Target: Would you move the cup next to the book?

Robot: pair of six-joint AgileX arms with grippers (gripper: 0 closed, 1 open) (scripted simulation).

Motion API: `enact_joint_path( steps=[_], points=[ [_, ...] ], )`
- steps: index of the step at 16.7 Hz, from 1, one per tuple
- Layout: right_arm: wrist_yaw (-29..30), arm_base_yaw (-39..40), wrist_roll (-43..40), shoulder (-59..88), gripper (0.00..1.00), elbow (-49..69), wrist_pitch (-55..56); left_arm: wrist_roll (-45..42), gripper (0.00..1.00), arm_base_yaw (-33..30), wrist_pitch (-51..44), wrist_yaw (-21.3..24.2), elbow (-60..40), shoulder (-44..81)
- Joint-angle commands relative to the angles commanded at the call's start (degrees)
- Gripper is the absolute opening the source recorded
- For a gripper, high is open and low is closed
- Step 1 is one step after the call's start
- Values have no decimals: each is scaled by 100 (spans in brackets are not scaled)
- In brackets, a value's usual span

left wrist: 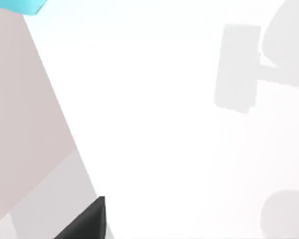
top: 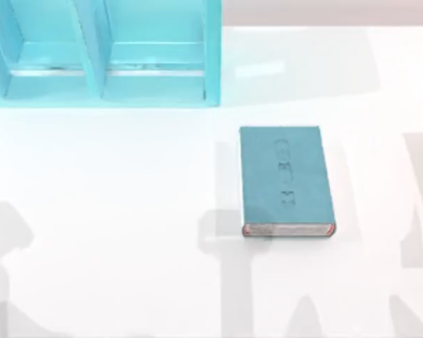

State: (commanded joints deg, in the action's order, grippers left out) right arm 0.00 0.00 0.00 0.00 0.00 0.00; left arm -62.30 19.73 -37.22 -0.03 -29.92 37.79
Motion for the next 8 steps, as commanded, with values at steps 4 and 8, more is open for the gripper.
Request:
enact_joint_path(
  steps=[4,8],
  points=[
    [0,0,0,0,100,0,0,-2553,100,734,-1386,-1,-1114,1407],
    [0,0,0,0,100,0,0,-4779,100,1364,-2574,-2,-2069,2613]
  ],
)
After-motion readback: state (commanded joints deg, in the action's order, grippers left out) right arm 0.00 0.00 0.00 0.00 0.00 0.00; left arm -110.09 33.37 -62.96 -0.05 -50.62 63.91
